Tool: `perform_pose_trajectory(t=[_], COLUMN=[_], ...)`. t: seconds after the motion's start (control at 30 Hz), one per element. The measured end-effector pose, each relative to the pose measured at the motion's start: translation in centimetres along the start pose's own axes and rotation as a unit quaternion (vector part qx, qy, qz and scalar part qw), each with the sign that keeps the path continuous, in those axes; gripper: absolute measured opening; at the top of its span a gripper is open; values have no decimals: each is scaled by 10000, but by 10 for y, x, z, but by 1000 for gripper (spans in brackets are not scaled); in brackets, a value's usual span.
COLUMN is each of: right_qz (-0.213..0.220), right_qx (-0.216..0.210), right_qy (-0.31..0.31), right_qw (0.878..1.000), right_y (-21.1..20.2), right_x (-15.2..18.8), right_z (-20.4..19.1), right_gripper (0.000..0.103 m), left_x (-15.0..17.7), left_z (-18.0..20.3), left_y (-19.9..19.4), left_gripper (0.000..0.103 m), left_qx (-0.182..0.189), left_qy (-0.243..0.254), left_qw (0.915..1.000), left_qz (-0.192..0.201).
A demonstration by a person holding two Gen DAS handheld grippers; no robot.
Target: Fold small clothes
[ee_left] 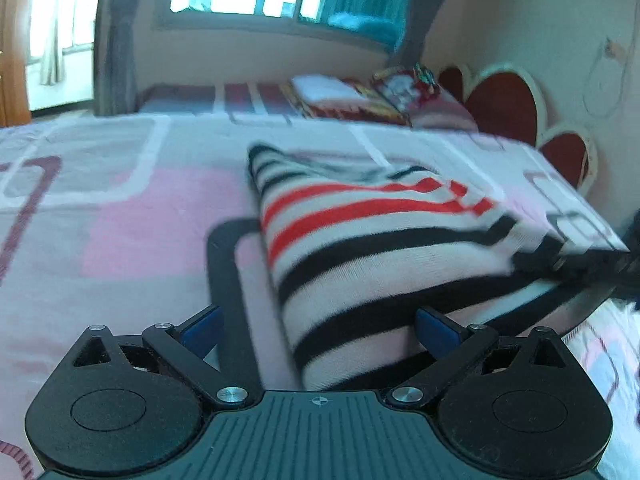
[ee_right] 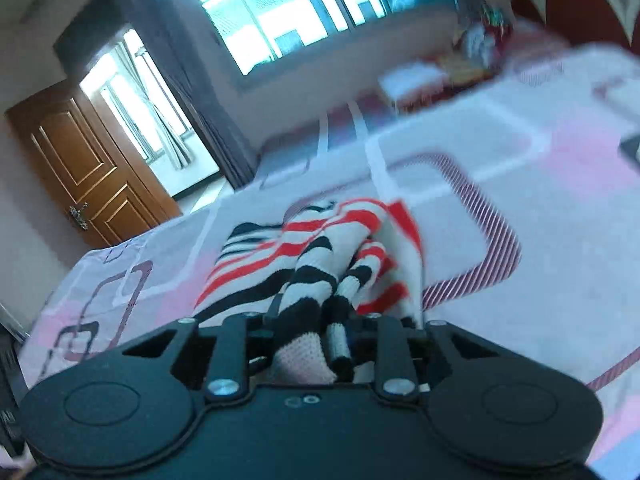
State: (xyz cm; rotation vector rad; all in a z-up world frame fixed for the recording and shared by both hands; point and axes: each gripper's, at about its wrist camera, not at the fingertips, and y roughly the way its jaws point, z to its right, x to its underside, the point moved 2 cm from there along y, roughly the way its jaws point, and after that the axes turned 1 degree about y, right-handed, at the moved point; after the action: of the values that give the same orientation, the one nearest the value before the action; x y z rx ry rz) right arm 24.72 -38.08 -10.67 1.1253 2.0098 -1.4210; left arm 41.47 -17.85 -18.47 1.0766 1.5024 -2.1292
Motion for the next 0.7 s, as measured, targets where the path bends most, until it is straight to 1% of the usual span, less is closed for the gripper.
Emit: perform_pose_trajectory(t=[0.03,0.07,0.1,0.13,0.17,0.2,0.23,0.3,0.33,0.37,0.4,0.43,0.47,0.53,0.57,0.63,0.7], right_qz=[-93,-288,-456,-541,-527,-490,-479,-391,-330,-242,-132,-37,41,159,111,-135,-439], right_qx=[77,146,259,420,494,502,518,598,641,756,873,926,923,787,726,737,884], right_qy=[-8,76,92,-50,-179,-178,-171,-290,-328,-403,-565,-741,-905,-1148,-1291,-1461,-1553], right_qw=[9999,9994,9986,9976,9972,9974,9974,9970,9969,9960,9945,9929,9916,9901,9889,9864,9829], right_y=[2,11,21,29,34,31,29,16,9,4,0,-3,-4,-3,0,10,22], right_x=[4,11,20,29,34,34,32,26,24,21,17,16,12,9,11,20,35], right_z=[5,14,22,25,26,23,22,20,19,18,13,8,0,-13,-19,-20,-7], right_gripper=[25,25,27,28,28,30,34,38,38,37,34,34,33,31,29,25,23], left_x=[4,10,15,17,17,15,13,5,2,-3,-10,-16,-22,-33,-37,-41,-43], left_z=[3,5,6,3,1,0,-1,-2,-3,-4,-5,-5,-6,-6,-5,-6,-6], left_y=[7,15,20,21,20,18,15,6,2,-2,-6,-7,-7,-1,4,14,29], left_gripper=[100,100,100,100,100,100,100,100,100,100,100,100,100,100,100,100,100], left_qx=[-34,-49,-34,-26,-3,15,29,16,9,6,7,-4,-27,-104,-141,-157,-164], left_qy=[89,188,195,111,22,-24,-33,-7,-6,-41,-117,-164,-185,-160,-158,-223,-277], left_qw=[9999,9993,9990,9990,9991,9990,9990,9996,9998,9999,9999,9999,9998,9998,9998,9996,9993], left_qz=[-141,-315,-412,-424,-430,-457,-445,-286,-202,-121,-40,5,27,68,53,-24,-165])
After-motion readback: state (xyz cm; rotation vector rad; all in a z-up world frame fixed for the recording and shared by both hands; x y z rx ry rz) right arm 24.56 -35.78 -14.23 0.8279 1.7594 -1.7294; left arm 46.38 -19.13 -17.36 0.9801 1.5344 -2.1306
